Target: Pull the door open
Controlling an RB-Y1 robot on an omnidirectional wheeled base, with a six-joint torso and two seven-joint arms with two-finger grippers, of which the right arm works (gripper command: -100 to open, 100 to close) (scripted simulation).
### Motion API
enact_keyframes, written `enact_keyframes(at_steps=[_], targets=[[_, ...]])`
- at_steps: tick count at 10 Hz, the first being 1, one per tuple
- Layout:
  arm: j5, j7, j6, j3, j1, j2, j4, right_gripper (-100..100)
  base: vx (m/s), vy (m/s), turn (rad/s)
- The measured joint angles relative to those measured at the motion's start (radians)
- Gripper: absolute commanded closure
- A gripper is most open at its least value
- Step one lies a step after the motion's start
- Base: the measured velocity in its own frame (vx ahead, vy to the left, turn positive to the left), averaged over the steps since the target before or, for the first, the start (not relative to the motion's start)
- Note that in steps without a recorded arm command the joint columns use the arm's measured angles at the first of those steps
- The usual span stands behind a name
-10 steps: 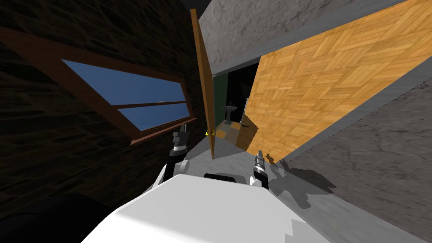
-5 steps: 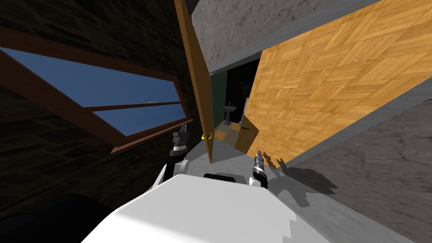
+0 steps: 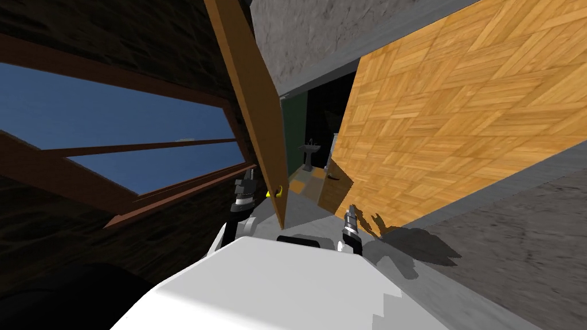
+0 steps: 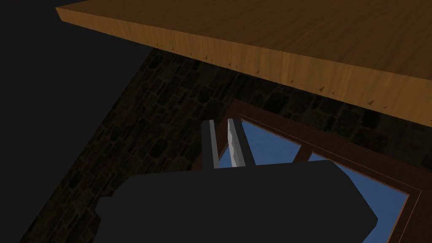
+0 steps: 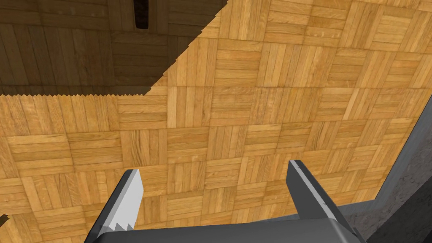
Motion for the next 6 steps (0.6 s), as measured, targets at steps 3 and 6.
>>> enact_keyframes(at_steps=[3, 6], targets=[[0.016, -0.012, -0.002, -0.006, 0.003, 0.011, 0.001, -100, 0.218, -0.102, -0.018], [0.031, -0.024, -0.012, -0.012, 0.003, 0.021, 0.011, -100, 0.216, -0.088, -0.015]])
